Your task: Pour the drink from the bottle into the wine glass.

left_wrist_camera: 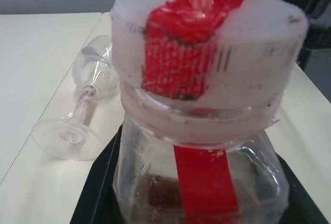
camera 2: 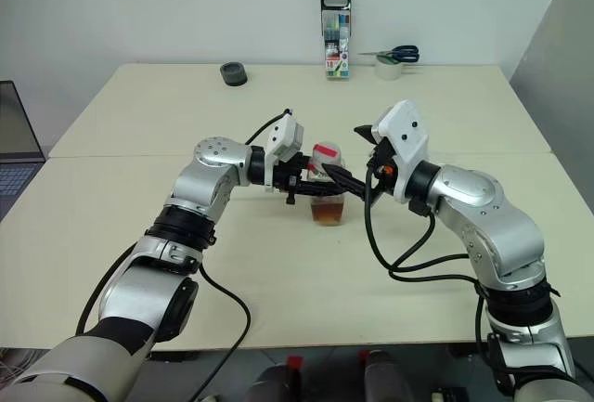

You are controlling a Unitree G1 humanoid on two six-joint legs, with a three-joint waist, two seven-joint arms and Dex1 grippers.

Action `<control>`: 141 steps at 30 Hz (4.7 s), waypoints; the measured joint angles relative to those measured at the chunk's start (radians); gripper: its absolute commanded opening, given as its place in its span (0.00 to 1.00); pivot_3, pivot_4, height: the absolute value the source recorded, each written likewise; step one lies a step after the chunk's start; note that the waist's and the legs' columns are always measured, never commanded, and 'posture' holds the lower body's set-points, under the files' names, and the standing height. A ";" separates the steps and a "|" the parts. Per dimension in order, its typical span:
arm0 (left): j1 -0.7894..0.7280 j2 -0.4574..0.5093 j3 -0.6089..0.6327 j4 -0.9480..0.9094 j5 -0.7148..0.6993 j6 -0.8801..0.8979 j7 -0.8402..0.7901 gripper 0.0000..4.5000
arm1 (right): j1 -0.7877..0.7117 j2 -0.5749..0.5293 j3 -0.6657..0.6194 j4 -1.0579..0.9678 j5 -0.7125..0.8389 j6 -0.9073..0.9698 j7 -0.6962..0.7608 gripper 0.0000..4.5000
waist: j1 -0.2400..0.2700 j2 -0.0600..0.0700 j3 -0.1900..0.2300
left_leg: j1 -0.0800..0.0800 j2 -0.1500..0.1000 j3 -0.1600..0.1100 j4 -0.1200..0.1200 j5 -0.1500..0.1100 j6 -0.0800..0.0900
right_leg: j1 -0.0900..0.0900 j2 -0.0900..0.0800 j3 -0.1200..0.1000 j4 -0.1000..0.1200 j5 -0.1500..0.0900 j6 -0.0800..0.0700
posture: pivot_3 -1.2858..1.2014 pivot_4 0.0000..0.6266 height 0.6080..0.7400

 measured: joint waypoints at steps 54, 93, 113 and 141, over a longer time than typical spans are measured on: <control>0.004 0.004 0.000 -0.009 0.000 -0.004 -0.004 0.39 | -0.067 0.034 0.000 0.059 0.117 0.098 0.032 1.00 | 0.000 0.000 0.000 | 0.000 0.000 0.000 0.000 0.000 0.000 | 0.000 0.000 0.000 0.000 0.000 0.000 | 0.52 0.24 1.00; 0.091 0.040 0.022 -0.103 -0.008 0.045 0.045 0.39 | 0.451 -0.066 -0.299 -0.180 0.003 0.033 -0.083 0.38 | 0.023 0.000 0.000 | 0.000 0.000 0.002 0.000 -0.001 0.002 | 0.001 0.000 0.000 0.000 0.000 0.000 | 0.52 0.24 1.00; 0.114 0.099 0.097 -0.111 -0.028 0.066 0.197 0.39 | 0.590 -0.041 -0.212 -0.077 -0.298 -0.100 -0.244 1.00 | 0.025 -0.001 -0.001 | 0.001 0.001 0.004 0.000 0.001 0.004 | 0.001 0.002 0.001 0.000 0.000 0.000 | 0.52 0.24 1.00; 0.050 0.170 0.333 0.199 0.012 -0.003 0.757 0.38 | 0.043 0.171 0.196 0.082 -0.173 -0.101 -0.014 1.00 | 0.021 -0.002 -0.001 | 0.000 -0.001 -0.001 0.000 0.003 -0.001 | 0.000 -0.001 -0.002 0.001 0.001 -0.001 | 0.52 0.24 1.00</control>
